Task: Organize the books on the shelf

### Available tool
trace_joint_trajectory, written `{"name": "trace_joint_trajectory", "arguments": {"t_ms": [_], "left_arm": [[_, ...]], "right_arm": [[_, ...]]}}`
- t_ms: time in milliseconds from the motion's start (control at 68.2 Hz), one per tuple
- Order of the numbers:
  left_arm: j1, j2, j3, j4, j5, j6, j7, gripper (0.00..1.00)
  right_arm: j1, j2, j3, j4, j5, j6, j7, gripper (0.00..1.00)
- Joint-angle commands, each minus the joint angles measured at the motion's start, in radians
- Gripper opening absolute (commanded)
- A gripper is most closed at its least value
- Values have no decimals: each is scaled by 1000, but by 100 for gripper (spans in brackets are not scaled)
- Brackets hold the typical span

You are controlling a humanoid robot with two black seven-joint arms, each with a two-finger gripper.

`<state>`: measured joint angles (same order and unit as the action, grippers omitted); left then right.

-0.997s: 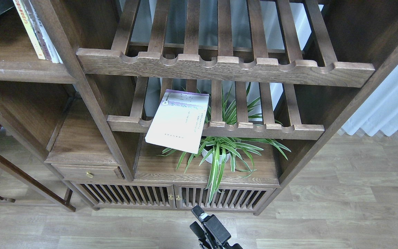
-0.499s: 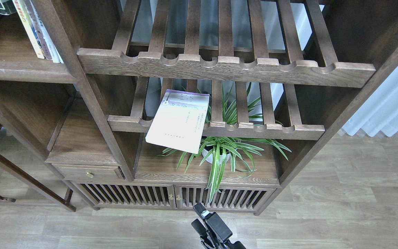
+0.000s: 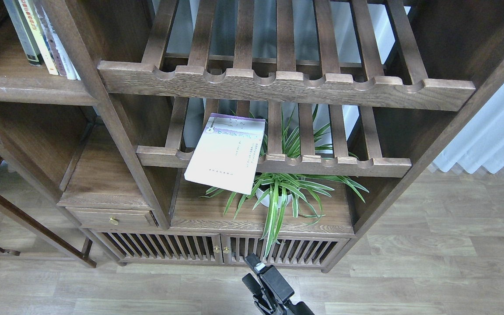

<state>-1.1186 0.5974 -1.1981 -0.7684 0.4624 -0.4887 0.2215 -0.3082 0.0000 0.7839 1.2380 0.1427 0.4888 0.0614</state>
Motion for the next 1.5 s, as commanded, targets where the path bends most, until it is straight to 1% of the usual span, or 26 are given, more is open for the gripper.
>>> {"name": "trace_joint_trajectory", "arguments": {"t_ms": [0, 191, 293, 367, 396, 484, 660, 792, 880, 1071, 1085, 1159, 1291, 1408, 1482], "left_arm": [[13, 10, -9, -14, -50, 0, -7, 69], [43, 59, -12, -39, -143, 0, -13, 69], [77, 93, -15, -54, -211, 0, -13, 74], [115, 116, -21, -83, -251, 0, -13, 75], [161, 143, -41, -126, -286, 0, -13, 75], [230, 168, -84, -184, -317, 0, -13, 75], [387, 180, -199, -305, -330, 0, -10, 77], [517, 179, -268, -402, -332, 0, -10, 81], [614, 173, -319, -476, -334, 0, -10, 83], [760, 145, -379, -568, -346, 0, -10, 86], [816, 134, -389, -597, -361, 0, -10, 86], [881, 122, -399, -629, -375, 0, -10, 86], [964, 81, -411, -661, -389, 0, -11, 88], [1022, -7, -413, -661, -387, 0, 2, 88], [1057, -33, -413, -661, -387, 0, 4, 88]], "right_arm": [[0, 0, 0, 0, 0, 0, 0, 100], [0, 0, 0, 0, 0, 0, 0, 100], [0, 0, 0, 0, 0, 0, 0, 100], [0, 0, 0, -2, 0, 0, 0, 100], [0, 0, 0, -2, 0, 0, 0, 100], [0, 0, 0, -2, 0, 0, 0, 100], [3, 0, 0, -2, 0, 0, 2, 100], [4, 0, 0, -3, 0, 0, 0, 100], [4, 0, 1, -3, 0, 0, 0, 100], [4, 0, 0, -5, 0, 0, 2, 100], [4, 0, 0, -5, 0, 0, 2, 100], [6, 0, 0, -5, 3, 0, 2, 100], [11, 0, 1, -12, 8, 0, 3, 100], [29, 0, 1, -31, 8, 0, 3, 100], [41, 0, 1, -35, 8, 0, 3, 100]]}}
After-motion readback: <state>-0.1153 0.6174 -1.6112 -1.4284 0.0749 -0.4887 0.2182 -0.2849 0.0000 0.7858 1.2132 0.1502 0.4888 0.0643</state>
